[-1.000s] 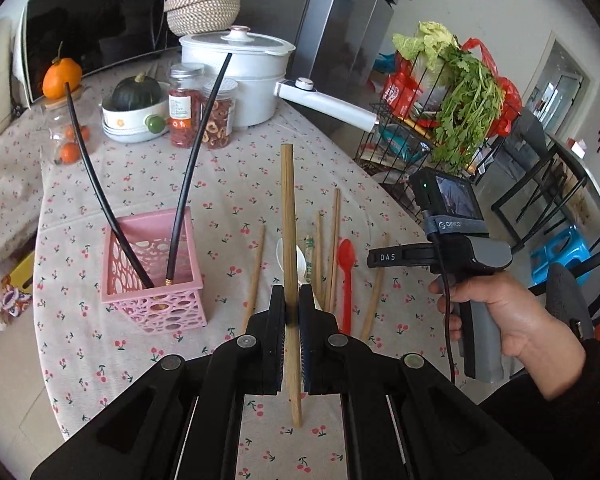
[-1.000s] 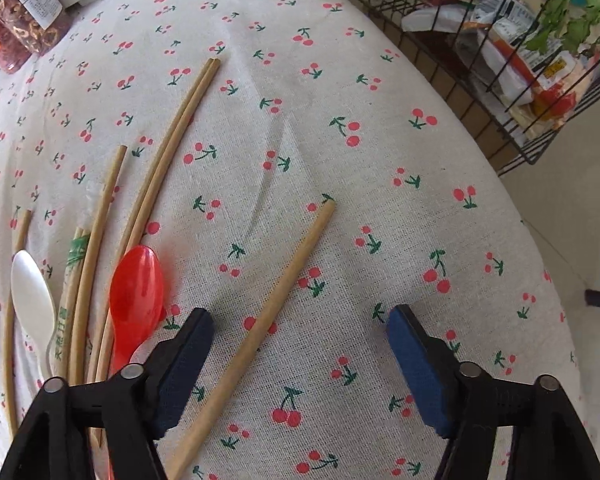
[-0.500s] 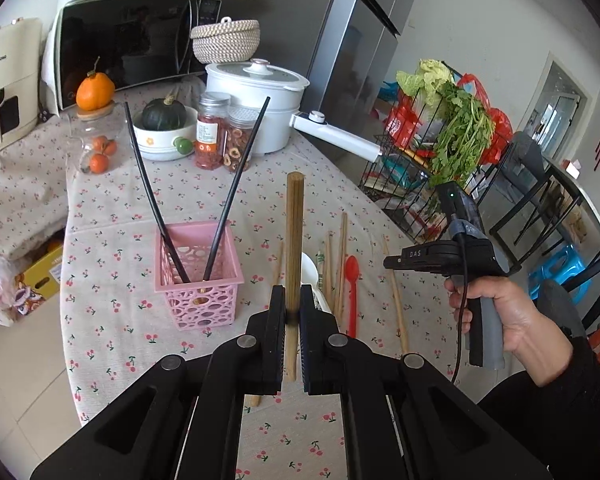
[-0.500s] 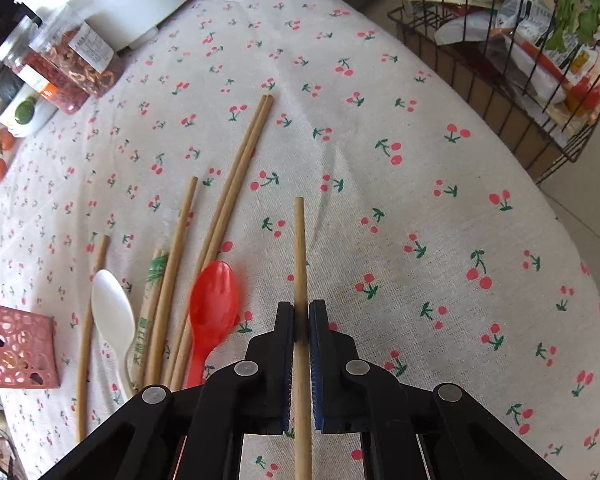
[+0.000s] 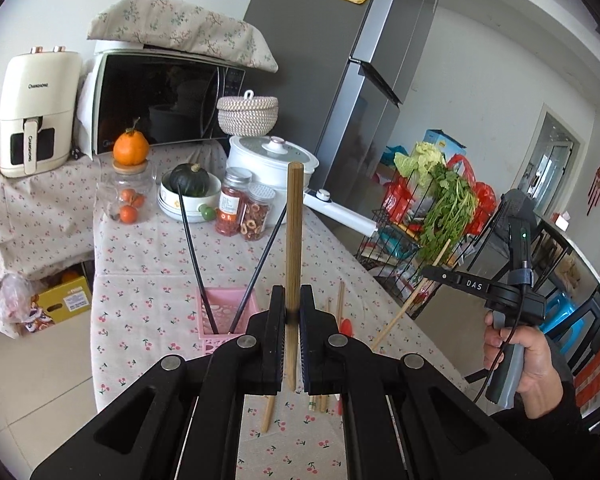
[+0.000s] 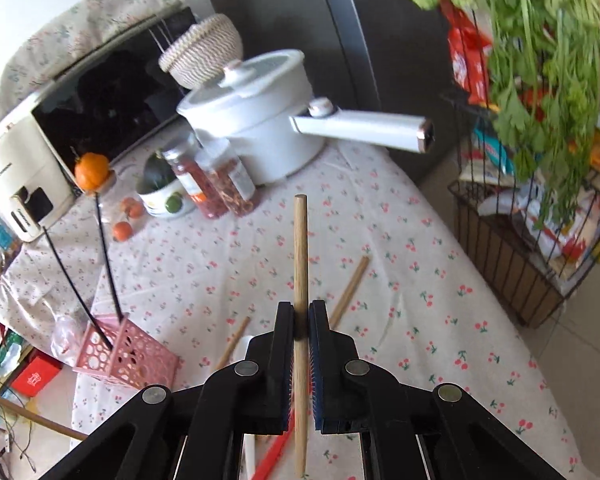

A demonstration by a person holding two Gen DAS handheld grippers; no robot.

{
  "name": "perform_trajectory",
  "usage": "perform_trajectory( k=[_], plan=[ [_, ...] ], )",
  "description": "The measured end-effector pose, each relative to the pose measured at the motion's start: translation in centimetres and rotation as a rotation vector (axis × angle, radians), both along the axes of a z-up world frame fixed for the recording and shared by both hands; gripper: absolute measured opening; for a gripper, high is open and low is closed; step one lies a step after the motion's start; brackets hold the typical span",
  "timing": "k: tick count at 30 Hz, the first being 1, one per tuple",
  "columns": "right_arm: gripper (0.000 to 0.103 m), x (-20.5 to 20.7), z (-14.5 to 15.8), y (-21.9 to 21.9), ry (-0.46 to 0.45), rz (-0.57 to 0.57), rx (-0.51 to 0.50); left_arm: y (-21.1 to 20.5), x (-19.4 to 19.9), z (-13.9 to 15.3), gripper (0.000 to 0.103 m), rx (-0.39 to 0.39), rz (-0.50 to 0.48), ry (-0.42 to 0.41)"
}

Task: Organize utensils
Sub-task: 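Lower both wooden chopsticks into the pink basket and open both tools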

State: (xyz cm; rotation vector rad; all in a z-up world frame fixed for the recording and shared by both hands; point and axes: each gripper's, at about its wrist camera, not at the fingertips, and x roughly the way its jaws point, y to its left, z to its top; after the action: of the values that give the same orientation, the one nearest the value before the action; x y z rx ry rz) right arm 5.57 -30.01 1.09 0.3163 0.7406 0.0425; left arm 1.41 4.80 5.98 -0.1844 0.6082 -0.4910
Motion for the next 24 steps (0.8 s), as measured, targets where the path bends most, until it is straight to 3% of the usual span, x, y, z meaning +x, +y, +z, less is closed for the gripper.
perform_trajectory(
  k=[9, 13, 19, 24],
  plan=[
    [0.005, -0.6, 4.8, 3.1, -0.205, 0.082, 0.044, 1.1, 0.8, 2.5, 0.006, 0.009, 0.101, -0.136],
    [0.005, -0.2, 6.2, 5.4, -0.271, 0.123, 0.052, 0.4, 2.1, 2.3, 0.006, 0.070, 0.147, -0.197],
    [0.005, 1.1, 6.5, 8.9, -0.311, 0.179, 0.089, -0.5, 5.1, 0.6, 0.006, 0.127, 0.169, -0.177],
    [0.005, 2.8, 5.7, 11.2, -0.300, 0.212, 0.117, -0.8, 7.8, -1.5, 0.006, 0.154, 0.165, -0.086]
  ],
)
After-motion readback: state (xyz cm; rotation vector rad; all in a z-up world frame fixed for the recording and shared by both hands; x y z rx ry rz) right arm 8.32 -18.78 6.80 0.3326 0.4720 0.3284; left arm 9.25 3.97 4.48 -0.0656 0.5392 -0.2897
